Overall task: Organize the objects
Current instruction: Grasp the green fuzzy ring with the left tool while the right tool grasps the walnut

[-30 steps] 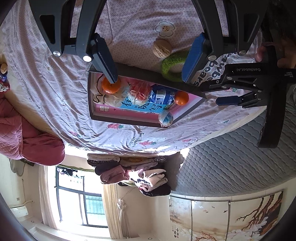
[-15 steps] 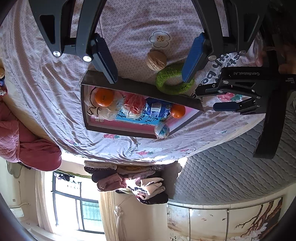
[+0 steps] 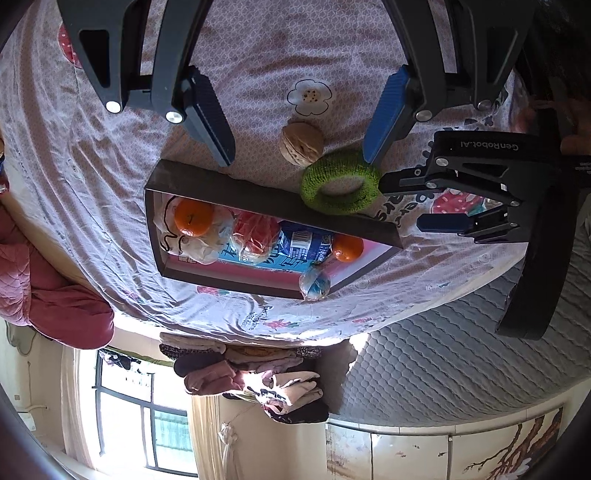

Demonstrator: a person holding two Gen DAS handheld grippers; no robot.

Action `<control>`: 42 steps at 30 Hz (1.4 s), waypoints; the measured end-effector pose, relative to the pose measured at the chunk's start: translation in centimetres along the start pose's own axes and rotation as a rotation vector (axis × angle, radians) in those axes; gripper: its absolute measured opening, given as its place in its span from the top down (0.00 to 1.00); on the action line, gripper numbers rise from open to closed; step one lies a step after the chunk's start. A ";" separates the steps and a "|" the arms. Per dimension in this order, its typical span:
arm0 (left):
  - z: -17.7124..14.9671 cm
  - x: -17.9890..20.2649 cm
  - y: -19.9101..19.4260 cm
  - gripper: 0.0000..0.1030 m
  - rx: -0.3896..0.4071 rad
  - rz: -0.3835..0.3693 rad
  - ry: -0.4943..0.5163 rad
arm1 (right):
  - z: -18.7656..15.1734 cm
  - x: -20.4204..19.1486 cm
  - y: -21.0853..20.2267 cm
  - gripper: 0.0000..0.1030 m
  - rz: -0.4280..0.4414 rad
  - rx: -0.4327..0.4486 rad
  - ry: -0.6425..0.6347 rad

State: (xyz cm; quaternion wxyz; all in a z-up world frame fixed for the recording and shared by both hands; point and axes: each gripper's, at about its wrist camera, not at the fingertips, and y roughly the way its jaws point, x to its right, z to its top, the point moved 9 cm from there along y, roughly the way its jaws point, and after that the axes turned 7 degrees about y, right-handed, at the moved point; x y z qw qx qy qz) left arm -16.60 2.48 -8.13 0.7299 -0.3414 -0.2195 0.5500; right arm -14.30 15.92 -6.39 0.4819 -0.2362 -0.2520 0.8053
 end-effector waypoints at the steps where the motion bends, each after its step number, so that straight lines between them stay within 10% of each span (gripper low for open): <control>1: -0.1 0.0 0.1 0.28 -0.006 0.000 -0.001 | -0.2 0.0 0.1 0.31 -0.004 -0.007 0.000; 42: 0.6 -0.7 5.9 0.31 -0.101 0.004 -0.043 | -1.9 0.7 4.6 0.44 -0.049 -0.104 -0.012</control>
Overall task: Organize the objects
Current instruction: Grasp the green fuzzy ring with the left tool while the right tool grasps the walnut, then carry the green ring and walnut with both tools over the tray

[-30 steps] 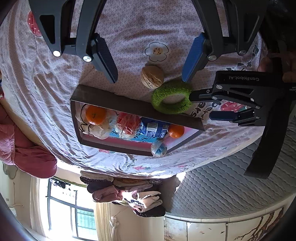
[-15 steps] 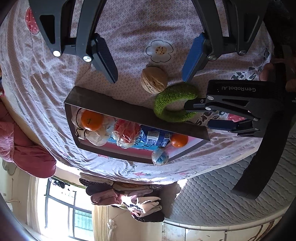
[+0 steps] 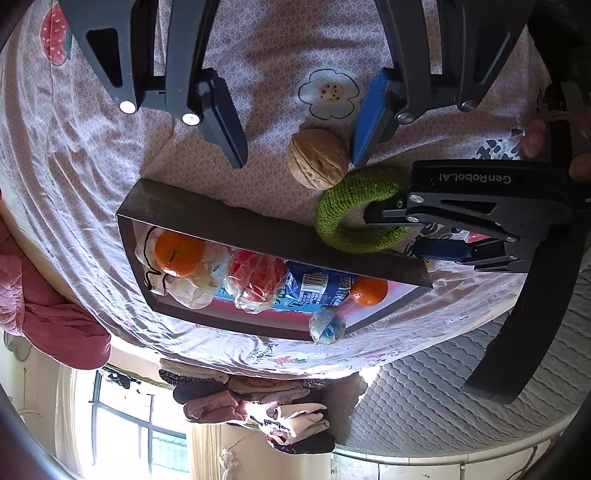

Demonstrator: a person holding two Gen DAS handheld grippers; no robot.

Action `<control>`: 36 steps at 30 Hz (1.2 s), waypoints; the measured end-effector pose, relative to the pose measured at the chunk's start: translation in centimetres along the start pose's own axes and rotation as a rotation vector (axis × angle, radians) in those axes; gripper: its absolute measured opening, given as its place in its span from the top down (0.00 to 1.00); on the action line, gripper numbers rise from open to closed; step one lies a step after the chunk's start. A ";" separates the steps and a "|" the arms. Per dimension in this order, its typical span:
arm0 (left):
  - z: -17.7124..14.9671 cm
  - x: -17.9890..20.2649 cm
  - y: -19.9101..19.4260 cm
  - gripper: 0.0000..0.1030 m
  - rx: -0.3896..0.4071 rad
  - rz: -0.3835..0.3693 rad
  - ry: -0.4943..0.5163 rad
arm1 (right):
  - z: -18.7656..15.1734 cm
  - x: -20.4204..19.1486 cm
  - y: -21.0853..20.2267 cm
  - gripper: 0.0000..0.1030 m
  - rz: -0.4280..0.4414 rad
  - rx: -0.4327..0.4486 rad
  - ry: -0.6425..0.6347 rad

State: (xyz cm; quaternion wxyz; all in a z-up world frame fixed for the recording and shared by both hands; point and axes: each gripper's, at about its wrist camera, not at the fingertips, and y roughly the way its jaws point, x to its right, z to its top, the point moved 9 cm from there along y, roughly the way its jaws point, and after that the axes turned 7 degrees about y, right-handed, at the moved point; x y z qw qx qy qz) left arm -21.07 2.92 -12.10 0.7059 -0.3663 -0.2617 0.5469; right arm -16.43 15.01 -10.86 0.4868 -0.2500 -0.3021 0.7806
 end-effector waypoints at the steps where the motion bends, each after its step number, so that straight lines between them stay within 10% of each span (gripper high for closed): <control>1: 0.0 0.1 0.0 0.35 0.001 -0.007 0.000 | 0.0 0.1 0.1 0.44 -0.001 -0.001 0.001; 20: 0.5 2.5 -0.2 0.86 0.019 -0.070 0.059 | 0.2 -0.5 0.6 0.67 0.050 -0.008 0.011; 36: 0.5 2.5 -0.9 0.87 0.038 -0.078 0.061 | 0.2 -0.5 0.3 0.67 0.072 0.002 0.023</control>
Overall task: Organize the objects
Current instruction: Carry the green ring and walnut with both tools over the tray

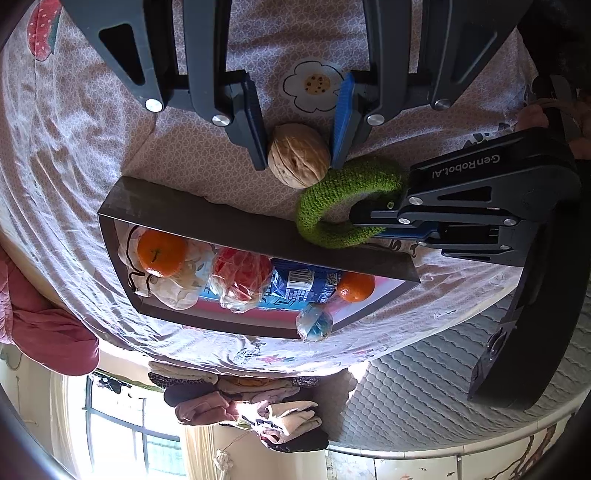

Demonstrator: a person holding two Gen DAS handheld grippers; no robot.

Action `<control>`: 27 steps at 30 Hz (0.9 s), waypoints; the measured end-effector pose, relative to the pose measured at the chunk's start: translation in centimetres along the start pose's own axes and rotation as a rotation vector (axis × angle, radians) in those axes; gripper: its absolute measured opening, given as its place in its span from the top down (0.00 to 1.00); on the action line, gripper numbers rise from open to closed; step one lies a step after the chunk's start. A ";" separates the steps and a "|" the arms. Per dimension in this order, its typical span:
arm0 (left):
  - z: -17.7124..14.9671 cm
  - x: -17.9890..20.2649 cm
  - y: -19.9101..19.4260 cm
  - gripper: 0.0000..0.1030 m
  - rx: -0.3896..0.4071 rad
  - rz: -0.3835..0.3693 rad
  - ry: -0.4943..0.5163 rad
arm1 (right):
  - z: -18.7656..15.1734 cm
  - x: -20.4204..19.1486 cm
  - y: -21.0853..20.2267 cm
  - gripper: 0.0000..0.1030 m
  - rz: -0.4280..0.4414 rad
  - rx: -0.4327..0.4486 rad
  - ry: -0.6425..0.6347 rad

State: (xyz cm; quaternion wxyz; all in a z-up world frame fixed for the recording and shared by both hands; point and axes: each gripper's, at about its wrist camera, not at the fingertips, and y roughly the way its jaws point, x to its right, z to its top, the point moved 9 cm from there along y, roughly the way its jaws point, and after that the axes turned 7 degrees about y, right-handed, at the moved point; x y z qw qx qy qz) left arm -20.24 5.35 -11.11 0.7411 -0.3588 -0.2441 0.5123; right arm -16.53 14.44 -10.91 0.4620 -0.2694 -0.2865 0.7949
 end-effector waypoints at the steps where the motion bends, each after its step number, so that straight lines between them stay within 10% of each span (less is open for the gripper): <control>1: 0.0 0.0 -0.1 0.87 0.002 -0.001 -0.002 | 0.0 0.1 0.0 0.67 -0.001 0.001 0.002; 27: 0.9 0.2 -3.3 0.87 0.076 0.005 0.003 | 1.2 0.8 -1.3 0.67 -0.012 0.051 0.026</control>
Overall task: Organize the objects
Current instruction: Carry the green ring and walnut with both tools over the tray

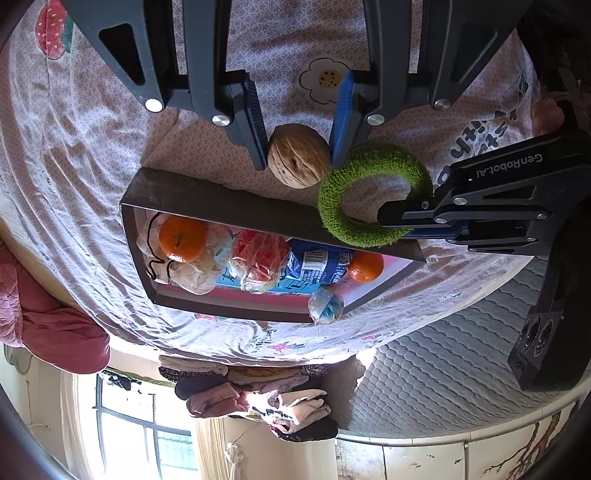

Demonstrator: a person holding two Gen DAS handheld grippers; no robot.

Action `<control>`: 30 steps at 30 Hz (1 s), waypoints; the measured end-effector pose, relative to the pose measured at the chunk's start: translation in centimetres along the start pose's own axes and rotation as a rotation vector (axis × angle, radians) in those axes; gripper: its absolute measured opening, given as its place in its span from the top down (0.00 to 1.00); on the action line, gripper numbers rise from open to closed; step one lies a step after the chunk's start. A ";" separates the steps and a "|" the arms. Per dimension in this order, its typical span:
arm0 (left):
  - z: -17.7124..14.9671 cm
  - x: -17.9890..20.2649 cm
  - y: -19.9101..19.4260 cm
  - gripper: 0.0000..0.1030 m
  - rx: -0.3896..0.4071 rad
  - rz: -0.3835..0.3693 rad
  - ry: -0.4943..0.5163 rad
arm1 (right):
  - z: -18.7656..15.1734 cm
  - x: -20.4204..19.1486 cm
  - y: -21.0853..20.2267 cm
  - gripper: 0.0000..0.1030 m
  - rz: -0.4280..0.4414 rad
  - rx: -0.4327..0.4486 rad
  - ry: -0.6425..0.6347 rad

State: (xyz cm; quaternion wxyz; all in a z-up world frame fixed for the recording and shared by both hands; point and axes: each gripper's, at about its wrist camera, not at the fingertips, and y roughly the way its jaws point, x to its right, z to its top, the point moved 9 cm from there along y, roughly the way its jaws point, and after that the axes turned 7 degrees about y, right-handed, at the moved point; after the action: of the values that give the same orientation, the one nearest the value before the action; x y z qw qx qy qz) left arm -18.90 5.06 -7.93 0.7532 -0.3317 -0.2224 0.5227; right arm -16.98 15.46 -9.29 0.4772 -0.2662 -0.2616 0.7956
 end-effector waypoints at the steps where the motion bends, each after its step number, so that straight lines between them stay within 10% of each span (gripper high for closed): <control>1: 0.1 0.0 -0.1 0.87 0.003 0.001 0.000 | 0.1 0.0 -0.1 0.67 0.000 0.003 0.001; 30: 1.8 -0.6 -2.6 0.87 0.064 0.014 -0.010 | 3.0 0.4 -2.2 0.67 -0.003 0.086 0.012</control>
State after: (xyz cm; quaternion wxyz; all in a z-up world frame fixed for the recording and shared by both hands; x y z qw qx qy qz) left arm -18.73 4.38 -4.81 0.7586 -0.3064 -0.2071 0.5364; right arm -17.82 16.24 -5.69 0.4909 -0.2497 -0.2246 0.8039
